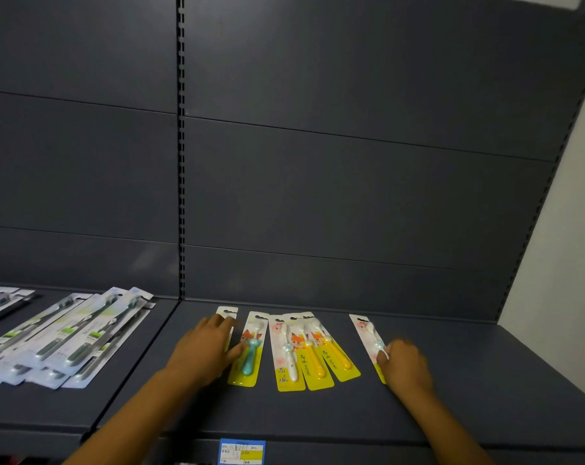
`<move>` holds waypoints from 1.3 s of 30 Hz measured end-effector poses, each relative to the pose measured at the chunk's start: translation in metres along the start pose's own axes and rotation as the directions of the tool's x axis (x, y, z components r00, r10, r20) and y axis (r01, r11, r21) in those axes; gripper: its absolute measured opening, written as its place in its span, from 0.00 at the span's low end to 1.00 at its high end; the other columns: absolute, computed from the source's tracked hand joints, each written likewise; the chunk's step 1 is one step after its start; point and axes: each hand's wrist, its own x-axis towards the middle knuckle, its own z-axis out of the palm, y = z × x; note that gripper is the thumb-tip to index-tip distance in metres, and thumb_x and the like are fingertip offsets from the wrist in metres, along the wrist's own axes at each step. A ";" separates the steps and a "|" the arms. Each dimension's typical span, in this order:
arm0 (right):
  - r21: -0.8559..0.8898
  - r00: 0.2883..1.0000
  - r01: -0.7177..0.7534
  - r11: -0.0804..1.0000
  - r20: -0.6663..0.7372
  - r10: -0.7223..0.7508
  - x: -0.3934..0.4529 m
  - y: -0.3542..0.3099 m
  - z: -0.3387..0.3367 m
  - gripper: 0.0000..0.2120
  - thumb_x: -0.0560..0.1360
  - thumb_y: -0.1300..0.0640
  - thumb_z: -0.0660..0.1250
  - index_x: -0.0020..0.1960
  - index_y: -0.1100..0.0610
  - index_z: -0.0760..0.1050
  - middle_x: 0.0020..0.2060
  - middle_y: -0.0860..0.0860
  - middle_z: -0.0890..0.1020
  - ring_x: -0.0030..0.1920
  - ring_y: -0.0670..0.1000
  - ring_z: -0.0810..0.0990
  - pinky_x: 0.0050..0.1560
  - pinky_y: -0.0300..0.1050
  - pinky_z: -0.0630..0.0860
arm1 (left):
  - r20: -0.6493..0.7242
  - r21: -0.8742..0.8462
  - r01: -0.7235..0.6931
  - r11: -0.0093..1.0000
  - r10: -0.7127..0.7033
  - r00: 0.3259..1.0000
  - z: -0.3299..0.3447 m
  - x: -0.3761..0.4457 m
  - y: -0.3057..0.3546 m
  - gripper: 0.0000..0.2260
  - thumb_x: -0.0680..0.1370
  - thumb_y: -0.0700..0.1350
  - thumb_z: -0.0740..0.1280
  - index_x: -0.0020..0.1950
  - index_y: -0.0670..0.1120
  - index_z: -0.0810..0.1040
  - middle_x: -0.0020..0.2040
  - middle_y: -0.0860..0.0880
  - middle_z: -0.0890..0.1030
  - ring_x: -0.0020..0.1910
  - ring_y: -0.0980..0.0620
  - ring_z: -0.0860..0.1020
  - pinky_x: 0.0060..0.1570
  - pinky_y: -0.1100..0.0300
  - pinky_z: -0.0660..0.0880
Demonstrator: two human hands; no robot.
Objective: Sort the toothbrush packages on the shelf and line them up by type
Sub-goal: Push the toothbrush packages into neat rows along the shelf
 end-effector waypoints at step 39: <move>0.023 0.874 0.486 0.874 0.021 -0.486 -0.052 -0.133 0.017 0.34 0.71 0.33 0.40 0.69 0.46 0.67 0.67 0.48 0.69 0.68 0.52 0.65 0.66 0.49 0.64 | 0.138 -0.061 -0.255 0.965 0.261 0.955 0.028 -0.019 0.000 0.44 0.65 0.72 0.31 0.79 0.59 0.52 0.80 0.54 0.54 0.78 0.52 0.53 0.75 0.55 0.51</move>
